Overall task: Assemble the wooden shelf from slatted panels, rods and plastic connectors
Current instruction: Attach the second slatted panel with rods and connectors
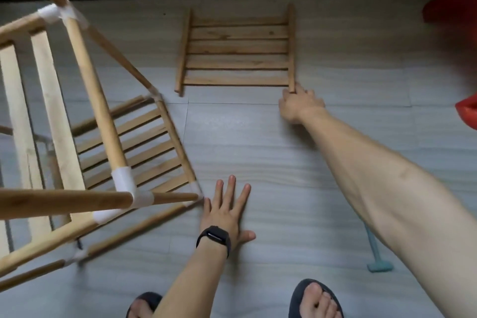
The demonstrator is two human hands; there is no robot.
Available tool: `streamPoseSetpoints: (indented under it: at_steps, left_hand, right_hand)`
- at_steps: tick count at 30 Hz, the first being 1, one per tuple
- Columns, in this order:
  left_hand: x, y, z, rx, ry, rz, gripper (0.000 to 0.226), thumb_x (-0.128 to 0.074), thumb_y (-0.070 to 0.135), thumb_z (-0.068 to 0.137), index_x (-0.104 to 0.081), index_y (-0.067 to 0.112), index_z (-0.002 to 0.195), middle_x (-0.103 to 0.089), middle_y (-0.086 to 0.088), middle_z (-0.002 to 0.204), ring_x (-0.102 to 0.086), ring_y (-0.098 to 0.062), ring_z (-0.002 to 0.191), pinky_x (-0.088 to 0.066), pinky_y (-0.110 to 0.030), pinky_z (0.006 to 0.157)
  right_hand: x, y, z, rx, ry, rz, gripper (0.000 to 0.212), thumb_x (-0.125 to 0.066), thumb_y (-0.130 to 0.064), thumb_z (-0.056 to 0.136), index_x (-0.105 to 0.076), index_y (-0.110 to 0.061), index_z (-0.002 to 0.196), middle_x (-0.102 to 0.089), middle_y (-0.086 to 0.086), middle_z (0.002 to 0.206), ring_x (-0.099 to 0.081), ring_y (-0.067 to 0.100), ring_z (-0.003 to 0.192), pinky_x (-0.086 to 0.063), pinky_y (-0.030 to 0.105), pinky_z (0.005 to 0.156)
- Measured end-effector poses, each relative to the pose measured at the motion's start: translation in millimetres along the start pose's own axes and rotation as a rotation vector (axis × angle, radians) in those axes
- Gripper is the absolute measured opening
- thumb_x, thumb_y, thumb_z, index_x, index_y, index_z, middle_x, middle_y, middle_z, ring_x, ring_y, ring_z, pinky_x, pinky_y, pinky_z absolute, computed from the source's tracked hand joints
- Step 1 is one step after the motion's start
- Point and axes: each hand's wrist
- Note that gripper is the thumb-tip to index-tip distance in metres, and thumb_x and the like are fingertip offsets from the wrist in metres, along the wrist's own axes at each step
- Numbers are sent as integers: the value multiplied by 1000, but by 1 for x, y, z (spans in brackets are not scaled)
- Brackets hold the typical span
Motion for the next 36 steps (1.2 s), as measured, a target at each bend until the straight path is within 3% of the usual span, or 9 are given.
streamPoseSetpoints:
  at_steps: [3, 6, 11, 15, 19, 24, 30, 33, 36]
  left_hand:
    - [0, 1, -2, 0, -15, -4, 115, -54, 73, 85, 39, 39, 144, 48, -3, 151, 32, -34, 146, -5, -56, 122]
    - [2, -1, -1, -11, -12, -15, 116, -55, 73, 84, 40, 40, 142, 49, -2, 150, 32, -34, 146, -4, -56, 122]
    - [5, 0, -5, -14, -21, -28, 116, -56, 72, 84, 41, 41, 140, 48, -1, 151, 33, -33, 146, -2, -56, 122]
    - [4, 2, -3, 6, -25, -15, 116, -56, 73, 84, 40, 40, 142, 49, -2, 150, 32, -33, 146, -3, -56, 122]
    - [3, 1, -1, 14, -27, -20, 116, -57, 71, 84, 41, 41, 139, 49, -1, 150, 33, -32, 146, -3, -55, 122]
    - [2, -1, -1, 5, -24, -31, 116, -55, 74, 83, 42, 43, 139, 50, 1, 149, 34, -29, 145, 0, -53, 122]
    - [2, -3, -3, -16, -5, -94, 116, -59, 71, 82, 38, 46, 140, 48, 4, 151, 36, -26, 144, 1, -54, 121]
    - [0, -4, -4, -30, 27, -158, 117, -63, 69, 81, 33, 47, 144, 46, 5, 152, 35, -24, 144, 2, -54, 121]
    - [-1, -7, -7, -40, 85, -269, 113, -67, 67, 78, 16, 47, 152, 36, 11, 157, 29, -19, 147, 1, -52, 122]
  right_hand:
    - [-25, 17, -23, -5, 88, -68, 60, -30, -24, 102, -15, -17, 159, -12, -1, 166, -21, 25, 145, -30, 45, 109]
    - [-44, 41, -53, -37, 74, -29, 62, -29, -31, 104, -10, -13, 160, -3, -4, 168, -8, 20, 152, -26, 46, 116]
    - [-30, 43, -68, -44, 45, -16, 72, -41, -40, 100, -5, -20, 160, -5, 13, 166, -23, 36, 146, -32, 47, 111]
    - [-1, 16, -41, -6, 76, -8, 73, -40, -39, 101, 4, -31, 159, 11, 13, 166, -22, 36, 146, -32, 47, 111]
    - [9, 4, -9, 17, 28, -7, 68, -34, -26, 102, -2, -14, 160, 9, -2, 168, -18, 24, 149, -28, 46, 114]
    - [-13, 12, -17, 31, 85, -152, 75, -36, -12, 95, 4, -5, 158, 10, 3, 168, -10, 23, 151, -14, 41, 123]
    - [-58, 70, -86, 17, 106, -80, 67, -30, -26, 104, 3, -8, 159, 11, 2, 168, -5, 20, 154, -12, 40, 123]
    - [-81, 104, -129, -27, 125, -65, 68, -32, -34, 103, -3, -8, 159, 4, 4, 168, -10, 21, 153, -17, 42, 122]
    - [-96, 130, -169, -81, 215, -18, 66, -36, -38, 100, -27, -3, 155, -25, 11, 163, -31, 27, 147, -29, 44, 117]
Point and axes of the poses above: each hand's wrist, its own z-axis towards the middle knuckle, its own x-axis out of the back of the hand, y = z × x
